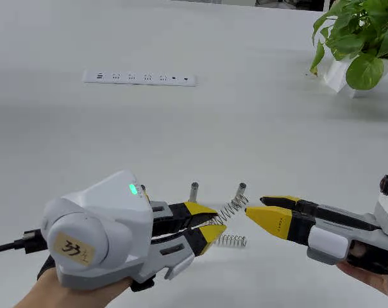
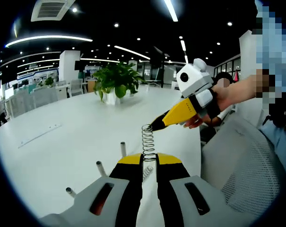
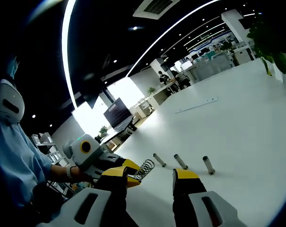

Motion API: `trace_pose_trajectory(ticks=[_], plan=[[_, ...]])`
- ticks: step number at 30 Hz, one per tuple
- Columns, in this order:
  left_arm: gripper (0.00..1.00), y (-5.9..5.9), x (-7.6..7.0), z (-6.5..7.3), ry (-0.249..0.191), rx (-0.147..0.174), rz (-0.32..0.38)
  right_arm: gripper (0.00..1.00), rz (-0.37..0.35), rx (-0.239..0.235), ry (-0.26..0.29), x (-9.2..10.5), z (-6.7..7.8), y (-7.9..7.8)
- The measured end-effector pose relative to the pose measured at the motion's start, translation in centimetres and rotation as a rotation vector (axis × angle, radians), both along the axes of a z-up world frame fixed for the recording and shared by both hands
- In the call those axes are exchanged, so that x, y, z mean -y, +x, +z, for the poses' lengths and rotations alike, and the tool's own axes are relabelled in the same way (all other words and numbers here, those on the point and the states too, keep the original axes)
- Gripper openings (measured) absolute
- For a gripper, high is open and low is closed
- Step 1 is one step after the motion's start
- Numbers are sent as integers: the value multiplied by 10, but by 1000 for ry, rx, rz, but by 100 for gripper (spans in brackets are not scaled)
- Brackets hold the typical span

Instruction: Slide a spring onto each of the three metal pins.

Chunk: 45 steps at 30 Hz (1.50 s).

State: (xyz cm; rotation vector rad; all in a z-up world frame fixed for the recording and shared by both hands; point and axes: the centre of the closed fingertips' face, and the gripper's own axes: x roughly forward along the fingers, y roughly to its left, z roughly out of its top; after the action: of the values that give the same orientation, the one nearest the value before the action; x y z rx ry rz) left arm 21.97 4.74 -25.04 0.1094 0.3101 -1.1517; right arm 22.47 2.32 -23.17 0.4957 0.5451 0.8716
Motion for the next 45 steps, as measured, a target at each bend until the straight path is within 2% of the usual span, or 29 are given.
trace_pose_trajectory(ticks=[6, 11, 14, 19, 28, 33, 38, 42, 45], plan=[[6, -2, 4, 6, -19, 8, -8, 27, -2, -21, 53, -5, 3, 1], [6, -2, 5, 9, -23, 13, -11, 21, 3, -30, 74, -7, 5, 0], [6, -2, 5, 9, -25, 17, -12, 21, -17, -51, 122, -6, 8, 2], [6, -3, 5, 9, -28, 18, -12, 14, -43, -64, 172, -2, 12, 6], [6, -4, 6, 10, -28, 23, -22, 12, -33, -76, 200, -4, 14, 3], [6, -4, 6, 11, -36, 24, -21, 7, -23, -72, 199, -6, 14, 3], [6, -4, 6, 11, -34, 21, -19, 7, -21, -70, 191, -7, 13, 3], [7, -4, 6, 8, -31, 5, -13, 7, -14, -32, 144, -9, 15, 3], [6, -4, 7, 5, -27, -7, -9, 6, -1, 5, 83, -11, 14, 2]])
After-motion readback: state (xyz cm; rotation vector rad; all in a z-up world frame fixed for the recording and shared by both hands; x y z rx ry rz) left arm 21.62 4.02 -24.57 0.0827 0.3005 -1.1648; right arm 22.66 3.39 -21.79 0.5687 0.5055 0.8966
